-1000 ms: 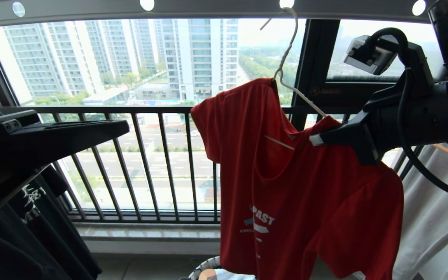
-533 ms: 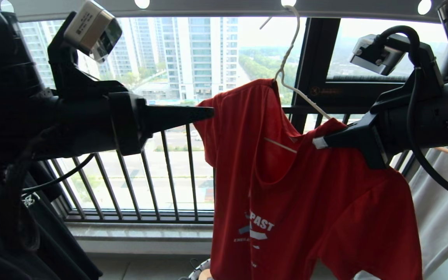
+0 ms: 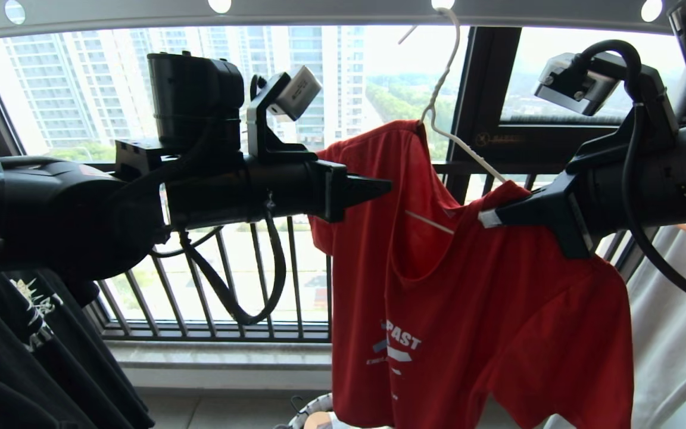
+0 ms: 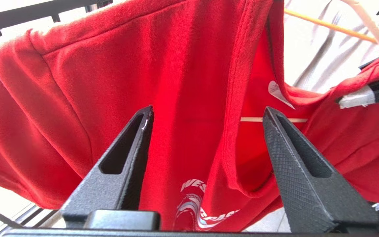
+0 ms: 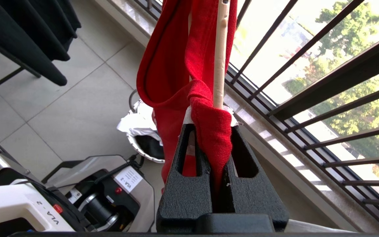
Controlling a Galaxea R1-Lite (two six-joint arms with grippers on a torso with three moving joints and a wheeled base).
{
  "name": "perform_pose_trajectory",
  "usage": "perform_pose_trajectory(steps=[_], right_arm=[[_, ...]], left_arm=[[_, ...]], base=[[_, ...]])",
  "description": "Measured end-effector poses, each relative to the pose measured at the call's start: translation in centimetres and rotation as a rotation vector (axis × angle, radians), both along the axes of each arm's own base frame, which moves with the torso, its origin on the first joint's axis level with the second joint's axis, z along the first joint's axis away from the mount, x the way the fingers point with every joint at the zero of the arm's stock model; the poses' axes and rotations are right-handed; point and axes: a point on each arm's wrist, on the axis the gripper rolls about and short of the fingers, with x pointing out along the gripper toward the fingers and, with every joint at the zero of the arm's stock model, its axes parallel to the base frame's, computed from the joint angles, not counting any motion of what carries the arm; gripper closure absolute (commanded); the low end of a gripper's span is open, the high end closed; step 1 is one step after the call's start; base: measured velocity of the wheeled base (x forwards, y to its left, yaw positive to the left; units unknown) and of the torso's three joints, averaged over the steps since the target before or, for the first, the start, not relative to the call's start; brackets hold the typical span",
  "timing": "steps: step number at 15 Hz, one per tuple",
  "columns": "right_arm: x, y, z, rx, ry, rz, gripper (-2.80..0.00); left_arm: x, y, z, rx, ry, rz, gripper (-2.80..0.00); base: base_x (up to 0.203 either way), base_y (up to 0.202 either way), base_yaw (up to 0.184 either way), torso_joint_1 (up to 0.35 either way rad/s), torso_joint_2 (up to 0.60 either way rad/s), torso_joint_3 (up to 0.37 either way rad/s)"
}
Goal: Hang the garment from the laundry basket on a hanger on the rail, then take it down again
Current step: Take the clothes off the clothes rack
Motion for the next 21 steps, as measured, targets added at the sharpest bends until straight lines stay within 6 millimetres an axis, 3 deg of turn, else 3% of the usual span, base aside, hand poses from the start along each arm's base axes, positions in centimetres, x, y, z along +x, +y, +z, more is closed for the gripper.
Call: perform_pose_trajectory(steps=[7,8,12,16,21], right_arm=[[0.1,0.1,-0.1,-0.002,0.002,0.0,0.0],[0.1,0.1,-0.1,-0.002,0.003,0.001,0.0],[0.0,0.1,0.0,-0.001,0.002,0.001,0.0],[-0.1,0.0,0.0,-0.01,-0.004,0.008,0.0],[0.0,0.0,-0.3,-0.018,0.006,0.005,0.0]], left_arm=[[0.5,-2.2,-0.7,0.05,-0.052,0.055,-2.8],[0.6,-2.3,-0.7,0.056,-0.063,0.058,0.0],[1.5,-2.7,-1.0,0.102,-0.175,0.167,0.0],[1.7,-2.9,-1.2,0.094,-0.179,0.174,0.0],[0.3,-1.7,1.0,-0.052,-0.138,0.214,0.0]], base=[[0.0,0.0,0.0,0.0,0.0,0.0],[0.0,0.0,0.0,0.0,0.0,0.0],[0.0,0.0,0.0,0.0,0.0,0.0],[0.0,0.0,0.0,0.0,0.0,0.0],[0.0,0.0,0.0,0.0,0.0,0.0]])
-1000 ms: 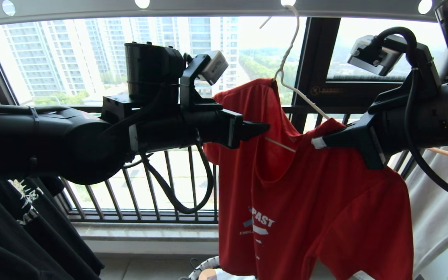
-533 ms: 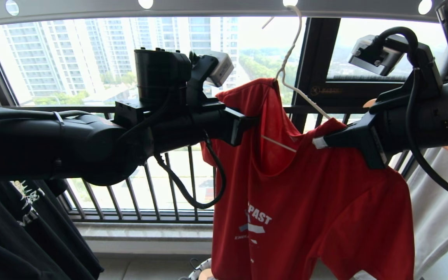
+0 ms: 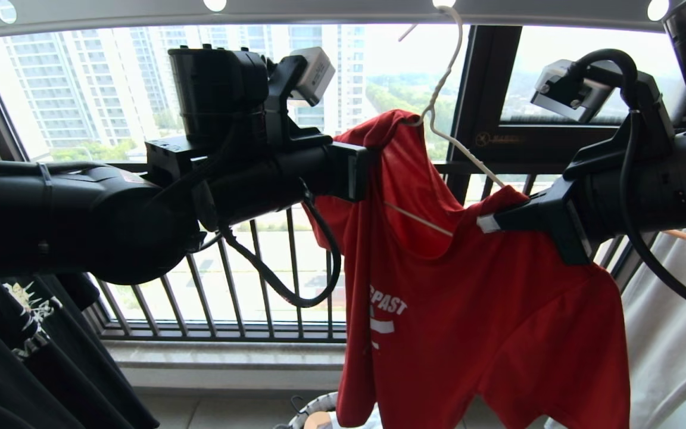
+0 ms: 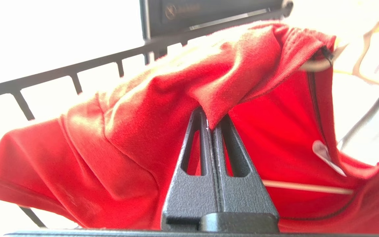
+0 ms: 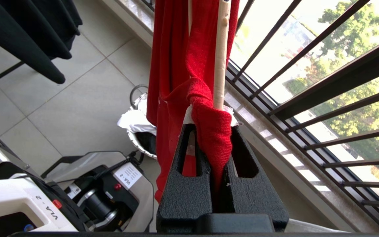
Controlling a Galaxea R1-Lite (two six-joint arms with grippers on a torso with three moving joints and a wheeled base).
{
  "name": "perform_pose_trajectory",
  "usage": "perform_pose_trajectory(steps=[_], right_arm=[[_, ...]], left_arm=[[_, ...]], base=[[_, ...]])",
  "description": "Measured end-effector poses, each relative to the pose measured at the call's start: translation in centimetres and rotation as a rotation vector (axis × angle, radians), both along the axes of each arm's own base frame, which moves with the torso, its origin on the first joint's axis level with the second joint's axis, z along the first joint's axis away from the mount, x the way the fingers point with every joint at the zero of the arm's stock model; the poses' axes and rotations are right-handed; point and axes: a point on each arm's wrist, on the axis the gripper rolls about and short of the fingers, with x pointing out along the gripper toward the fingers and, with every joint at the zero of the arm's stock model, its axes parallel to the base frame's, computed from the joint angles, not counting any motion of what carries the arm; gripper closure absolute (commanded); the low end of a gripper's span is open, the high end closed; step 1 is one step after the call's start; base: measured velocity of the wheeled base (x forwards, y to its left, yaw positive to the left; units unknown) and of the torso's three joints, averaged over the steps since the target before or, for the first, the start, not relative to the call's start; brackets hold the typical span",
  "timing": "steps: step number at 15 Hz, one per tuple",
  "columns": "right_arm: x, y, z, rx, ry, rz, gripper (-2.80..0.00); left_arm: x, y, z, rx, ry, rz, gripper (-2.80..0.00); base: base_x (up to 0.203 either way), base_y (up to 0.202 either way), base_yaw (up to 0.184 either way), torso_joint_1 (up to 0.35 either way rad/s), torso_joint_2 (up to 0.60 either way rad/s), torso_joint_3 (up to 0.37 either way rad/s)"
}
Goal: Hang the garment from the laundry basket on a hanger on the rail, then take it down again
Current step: Take the clothes off the clothes rack
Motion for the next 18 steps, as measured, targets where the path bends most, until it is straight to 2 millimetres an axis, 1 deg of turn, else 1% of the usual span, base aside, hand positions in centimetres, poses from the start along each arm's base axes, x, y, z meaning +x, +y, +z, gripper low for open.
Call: perform_pose_trajectory(steps=[2,4,8,10,12,17,18], right_arm=[[0.0,0.0,0.0,-0.002,0.001,0.0,0.0],[-0.1,0.0,-0.1,-0.005,0.005,0.0,0.0],[-0.3,-0.2,0.0,-0.015,0.003,0.005,0.0],[-0.3,-0.2,0.1,-0.014,0.001,0.006,0.0],[-0.3,-0.2,0.1,-0.015,-0.001,0.007,0.0],[-0.3,-0.2,0.2,-0.014,-0.006,0.007,0.0],[-0.3,-0.2,0.2,-0.013,-0.006,0.007,0.0]], left_arm=[[-0.2,0.4,1.0,-0.053,-0.043,0.074,0.0],[0.1,0.7,0.9,-0.057,-0.039,0.108,0.0],[1.5,1.3,-0.1,-0.04,-0.006,0.201,0.0],[2.2,1.5,-1.0,-0.014,0.035,0.229,0.0],[2.5,1.5,-1.8,-0.002,0.102,0.236,0.0],[2.5,1.5,-2.0,0.0,0.115,0.237,0.0],[2.5,1.5,-2.1,0.002,0.118,0.237,-2.8]], base=[[0.0,0.0,0.0,0.0,0.0,0.0],[0.0,0.0,0.0,0.0,0.0,0.0],[0.0,0.0,0.0,0.0,0.0,0.0],[0.0,0.0,0.0,0.0,0.0,0.0],[0.0,0.0,0.0,0.0,0.0,0.0],[0.0,0.0,0.0,0.0,0.0,0.0],[0.0,0.0,0.0,0.0,0.0,0.0]])
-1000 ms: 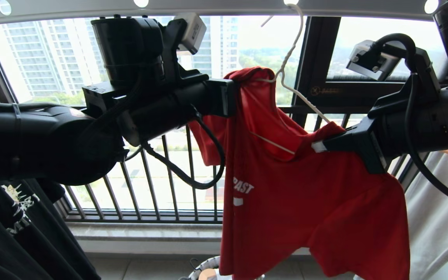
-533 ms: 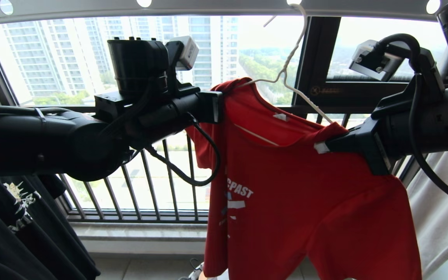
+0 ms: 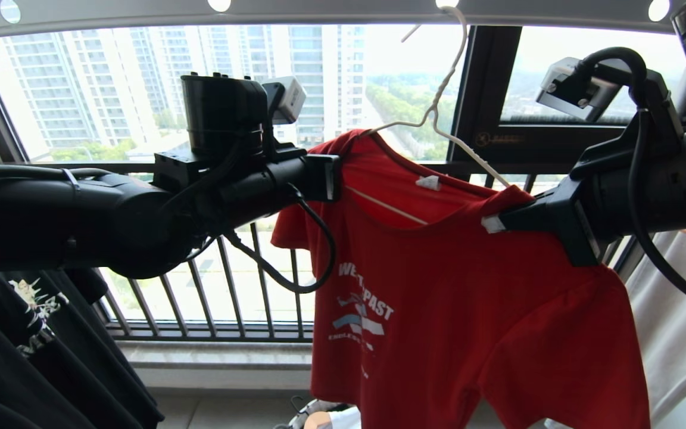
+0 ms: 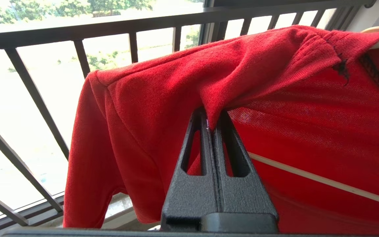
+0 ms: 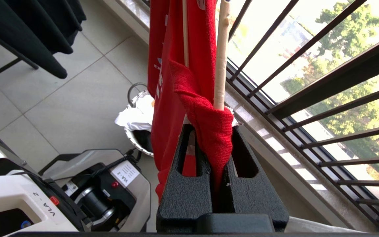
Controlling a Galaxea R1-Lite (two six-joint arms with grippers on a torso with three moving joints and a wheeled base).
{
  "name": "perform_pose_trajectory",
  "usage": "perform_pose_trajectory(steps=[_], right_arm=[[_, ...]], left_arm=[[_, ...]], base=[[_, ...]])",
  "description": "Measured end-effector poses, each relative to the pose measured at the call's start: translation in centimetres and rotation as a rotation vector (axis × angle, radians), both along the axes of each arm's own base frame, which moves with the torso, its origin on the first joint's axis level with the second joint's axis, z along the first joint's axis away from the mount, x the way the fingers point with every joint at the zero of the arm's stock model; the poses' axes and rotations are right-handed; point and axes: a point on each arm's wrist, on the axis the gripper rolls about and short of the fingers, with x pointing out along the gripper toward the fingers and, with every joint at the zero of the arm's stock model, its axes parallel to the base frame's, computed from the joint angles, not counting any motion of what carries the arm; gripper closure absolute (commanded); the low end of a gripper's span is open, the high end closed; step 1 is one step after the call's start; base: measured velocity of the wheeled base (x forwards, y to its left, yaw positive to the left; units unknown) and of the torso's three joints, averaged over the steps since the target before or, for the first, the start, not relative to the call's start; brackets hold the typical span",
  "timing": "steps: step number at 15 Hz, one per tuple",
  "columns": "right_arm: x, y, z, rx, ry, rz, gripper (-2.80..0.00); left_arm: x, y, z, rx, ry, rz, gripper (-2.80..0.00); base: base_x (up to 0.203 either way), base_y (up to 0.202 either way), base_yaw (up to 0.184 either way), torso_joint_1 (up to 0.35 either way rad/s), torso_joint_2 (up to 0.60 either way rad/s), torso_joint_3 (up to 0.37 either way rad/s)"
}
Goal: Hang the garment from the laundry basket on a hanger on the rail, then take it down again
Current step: Take the clothes off the clothes rack
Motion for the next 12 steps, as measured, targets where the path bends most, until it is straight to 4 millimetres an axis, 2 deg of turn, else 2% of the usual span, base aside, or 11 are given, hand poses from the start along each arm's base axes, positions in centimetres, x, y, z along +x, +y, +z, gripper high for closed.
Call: perform_pose_trajectory(steps=[3,5,8,10,11,12], right_arm=[[0.0,0.0,0.0,-0.001,0.0,-0.001,0.0],[0.1,0.0,-0.1,-0.002,0.002,-0.001,0.0],[0.1,0.1,-0.1,-0.003,0.002,-0.001,0.0],[0.2,0.1,-0.1,-0.003,0.002,-0.001,0.0],[0.2,0.1,-0.1,-0.004,0.004,-0.001,0.0],[0.2,0.1,-0.2,-0.005,0.005,-0.002,0.0]], left_arm=[[-0.3,0.2,0.2,-0.001,-0.003,0.0,-2.8],[-1.3,0.5,0.5,0.0,0.001,-0.013,-2.8],[-4.5,1.3,1.3,0.005,0.03,-0.073,-2.8],[-7.4,2.6,2.2,0.004,0.042,-0.122,-2.8],[-8.8,3.4,2.5,0.0,0.048,-0.134,0.0],[-10.1,4.4,2.6,-0.011,0.057,-0.142,0.0]], base=[[0.0,0.0,0.0,0.0,0.0,0.0],[0.0,0.0,0.0,0.0,0.0,0.0],[0.0,0.0,0.0,0.0,0.0,0.0],[0.0,0.0,0.0,0.0,0.0,0.0],[0.0,0.0,0.0,0.0,0.0,0.0],[0.0,0.0,0.0,0.0,0.0,0.0]])
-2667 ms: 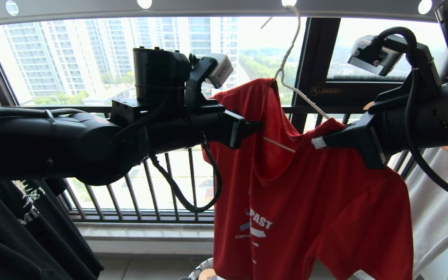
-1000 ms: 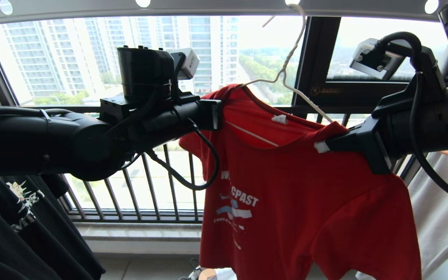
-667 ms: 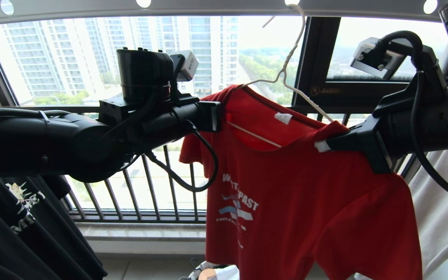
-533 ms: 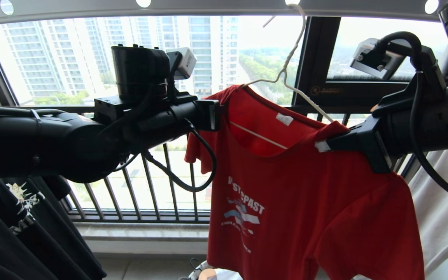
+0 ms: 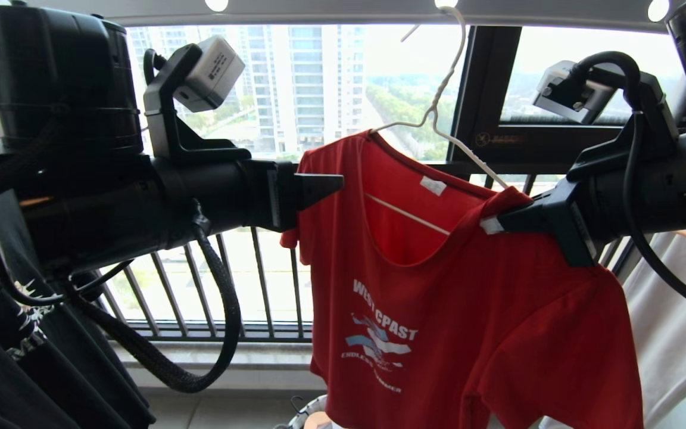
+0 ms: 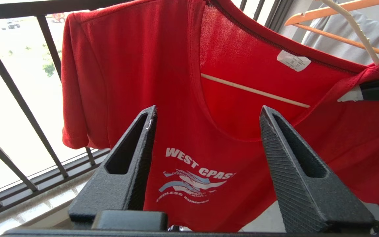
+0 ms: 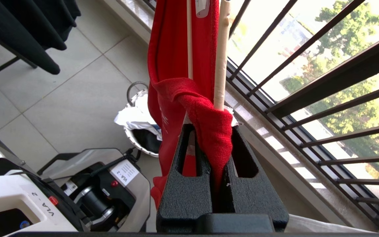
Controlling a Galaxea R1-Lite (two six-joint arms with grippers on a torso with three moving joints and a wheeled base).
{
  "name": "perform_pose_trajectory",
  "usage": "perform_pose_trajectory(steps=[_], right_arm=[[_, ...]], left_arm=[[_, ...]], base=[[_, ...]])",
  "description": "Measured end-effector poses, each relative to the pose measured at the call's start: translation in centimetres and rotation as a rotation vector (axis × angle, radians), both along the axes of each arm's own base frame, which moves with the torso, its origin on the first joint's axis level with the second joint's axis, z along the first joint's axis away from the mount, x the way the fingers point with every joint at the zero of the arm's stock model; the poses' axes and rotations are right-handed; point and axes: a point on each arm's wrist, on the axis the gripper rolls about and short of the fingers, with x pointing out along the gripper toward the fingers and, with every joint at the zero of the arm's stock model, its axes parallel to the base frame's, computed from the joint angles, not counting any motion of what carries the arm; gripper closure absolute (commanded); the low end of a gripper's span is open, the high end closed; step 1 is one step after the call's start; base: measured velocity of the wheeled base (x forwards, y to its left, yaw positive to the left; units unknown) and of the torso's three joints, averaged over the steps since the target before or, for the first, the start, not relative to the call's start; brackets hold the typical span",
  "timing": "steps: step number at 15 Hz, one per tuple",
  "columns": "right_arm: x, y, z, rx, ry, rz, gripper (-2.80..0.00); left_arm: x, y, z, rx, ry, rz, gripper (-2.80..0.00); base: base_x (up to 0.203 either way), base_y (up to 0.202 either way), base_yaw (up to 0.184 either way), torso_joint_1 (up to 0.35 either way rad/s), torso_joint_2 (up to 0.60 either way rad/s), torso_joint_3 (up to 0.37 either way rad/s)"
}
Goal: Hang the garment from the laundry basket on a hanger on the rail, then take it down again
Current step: Take the clothes off the clothes rack
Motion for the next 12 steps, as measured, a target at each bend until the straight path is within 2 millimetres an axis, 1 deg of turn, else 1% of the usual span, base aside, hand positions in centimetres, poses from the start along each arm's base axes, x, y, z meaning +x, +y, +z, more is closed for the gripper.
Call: perform_pose_trajectory(steps=[1,3,6,7,12], right_arm=[[0.0,0.0,0.0,0.0,0.001,0.0,0.0],[0.0,0.0,0.0,-0.001,0.002,0.0,0.0],[0.1,0.0,-0.2,-0.003,0.005,0.0,0.0],[0.1,0.0,-0.2,-0.005,0.008,0.0,-2.8],[-0.3,-0.2,-0.4,-0.009,0.014,0.0,-2.8]], left_arm=[[-1.2,0.9,0.0,-0.018,0.011,-0.003,0.0],[-2.8,2.3,0.0,-0.046,0.023,-0.003,0.0],[-4.2,3.4,0.1,-0.059,0.011,-0.003,0.0],[-4.4,3.6,0.2,-0.063,0.007,-0.003,0.0],[-5.1,4.2,0.9,-0.075,-0.01,-0.001,0.0]], base=[[0.0,0.0,0.0,0.0,0.0,0.0],[0.0,0.0,0.0,0.0,0.0,0.0],[0.0,0.0,0.0,0.0,0.0,0.0],[0.0,0.0,0.0,0.0,0.0,0.0],[0.0,0.0,0.0,0.0,0.0,0.0]])
